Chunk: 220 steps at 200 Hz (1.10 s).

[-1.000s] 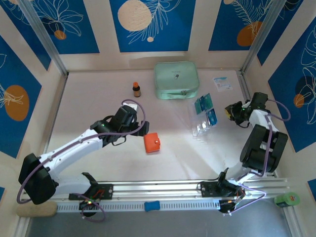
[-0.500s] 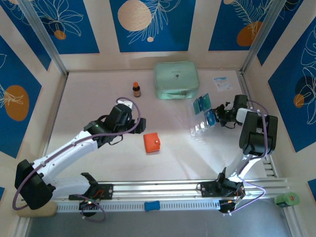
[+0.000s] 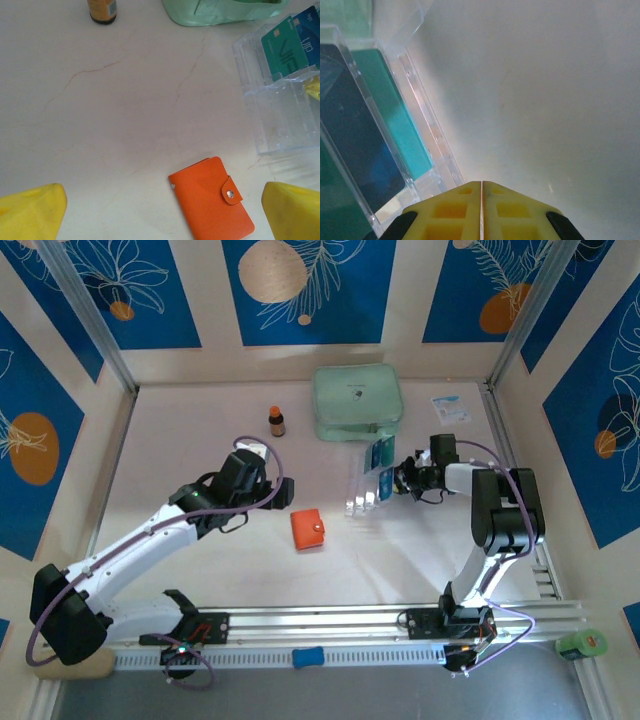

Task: Put the credit cards into the card holder
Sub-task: Move the storage box to the center of the table, then reset both arms

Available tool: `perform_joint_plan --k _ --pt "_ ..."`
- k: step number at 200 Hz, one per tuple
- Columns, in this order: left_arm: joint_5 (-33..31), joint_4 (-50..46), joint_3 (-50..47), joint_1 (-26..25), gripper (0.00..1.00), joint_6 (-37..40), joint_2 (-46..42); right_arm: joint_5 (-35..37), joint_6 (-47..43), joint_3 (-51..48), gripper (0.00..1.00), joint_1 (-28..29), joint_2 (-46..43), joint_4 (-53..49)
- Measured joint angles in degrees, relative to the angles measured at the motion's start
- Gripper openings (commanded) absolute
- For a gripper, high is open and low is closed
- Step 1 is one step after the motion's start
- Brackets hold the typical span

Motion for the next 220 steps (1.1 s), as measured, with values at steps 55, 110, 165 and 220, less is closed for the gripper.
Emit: perform_joint_plan --k 55,110,165,220 --pt "-0.42 0.11 -0.15 2.43 1.00 0.04 -1.20 4.09 -1.81 2.08 0.33 -2.56 -4.79 -5.95" --pt "-3.08 3.52 -4.96 13.09 1.00 3.48 -5.35 9.66 -6.91 4.90 0.63 -12.57 -14.78 -13.94" --pt "-6.64 14.27 -14.29 25.09 1.00 10.14 -5.95 21.59 -11.69 5.42 0.90 -14.60 -20.87 -18.05" --pt "-7.30 28.87 -21.44 31.80 1.00 14.86 -3.30 35.50 -13.16 -7.28 0.99 -13.81 -27.41 -6.49"
